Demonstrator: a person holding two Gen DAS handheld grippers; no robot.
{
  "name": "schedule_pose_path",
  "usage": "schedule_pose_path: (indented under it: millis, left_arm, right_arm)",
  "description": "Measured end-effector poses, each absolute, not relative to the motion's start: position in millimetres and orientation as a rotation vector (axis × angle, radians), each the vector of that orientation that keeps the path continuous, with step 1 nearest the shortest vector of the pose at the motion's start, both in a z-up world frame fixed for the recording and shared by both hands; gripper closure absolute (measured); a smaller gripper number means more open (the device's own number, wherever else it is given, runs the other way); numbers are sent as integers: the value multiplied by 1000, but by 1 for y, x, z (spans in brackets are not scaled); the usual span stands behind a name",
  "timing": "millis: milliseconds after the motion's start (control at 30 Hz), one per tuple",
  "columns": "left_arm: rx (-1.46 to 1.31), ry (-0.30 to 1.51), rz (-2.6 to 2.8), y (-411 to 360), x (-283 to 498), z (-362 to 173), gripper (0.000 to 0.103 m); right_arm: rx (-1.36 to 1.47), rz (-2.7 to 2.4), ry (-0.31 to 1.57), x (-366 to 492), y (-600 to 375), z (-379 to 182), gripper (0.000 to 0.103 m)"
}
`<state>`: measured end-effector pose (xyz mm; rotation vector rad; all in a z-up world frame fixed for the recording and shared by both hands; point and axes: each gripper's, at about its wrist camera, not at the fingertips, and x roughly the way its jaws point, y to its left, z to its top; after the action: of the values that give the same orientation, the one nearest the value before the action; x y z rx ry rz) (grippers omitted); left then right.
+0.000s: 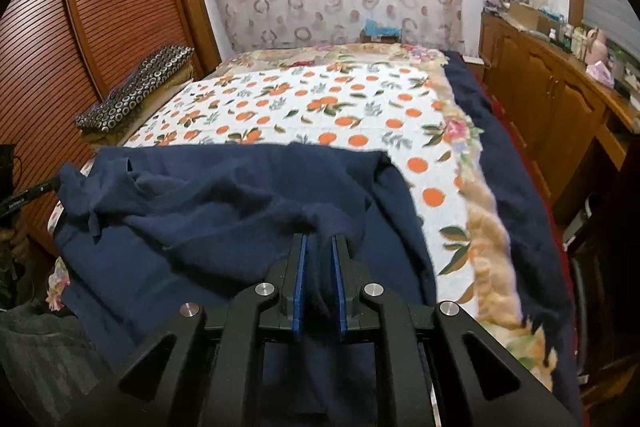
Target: Fold small clothes
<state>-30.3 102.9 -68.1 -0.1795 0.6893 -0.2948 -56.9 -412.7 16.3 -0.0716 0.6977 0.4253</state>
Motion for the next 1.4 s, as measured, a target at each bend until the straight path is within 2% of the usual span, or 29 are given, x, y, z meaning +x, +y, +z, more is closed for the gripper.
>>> schedule_pose_path:
  millis: [167, 267, 333, 400, 533, 567, 600, 700, 767, 933, 1033, 1200, 1400]
  left_arm:
    - [-158, 675, -269, 103, -30, -58, 100]
    - [-160, 673, -293, 105, -29, -52, 99]
    - [-154, 662, -277, 106, -27, -48, 88]
    - [-147, 640, -261, 109, -26, -42, 68]
    - [-162, 602, -262, 114, -22, -30, 36]
    - [-163, 592, -257, 115, -19, -28, 22]
    - [-162, 584, -257, 116, -17, -26, 19]
    - [-157, 575, -243, 116, -4, -21, 19]
    - [-144, 567, -222, 115, 6, -20, 19]
    - [-131, 605, -208, 111, 35, -30, 19]
    - [-87, 687, -193, 108, 60, -47, 19]
    - [-79, 801, -207, 110, 93, -72, 38]
    - [-94, 853, -204, 115, 109, -86, 40]
  right_arm:
    - [-102, 422, 653, -65, -406, 23, 89]
    - [-126, 417, 628, -64, -403, 24, 78]
    - [-143, 416, 615, -60, -400, 23, 75]
    - [-153, 415, 611, -55, -397, 22, 72]
    - [-157, 422, 600, -45, -394, 22, 71]
    - [-162, 424, 601, -41, -393, 21, 67]
    - [-171, 424, 600, -39, -392, 20, 59]
    - [-179, 441, 602, -27, -388, 17, 44]
    - [-180, 444, 616, -18, -386, 13, 39]
    - [-195, 412, 655, 12, -383, 1, 39]
    - [-187, 408, 693, 32, -383, -8, 39]
    - [-196, 400, 748, 56, -382, -18, 39]
    - [-182, 416, 790, 72, -382, -21, 39]
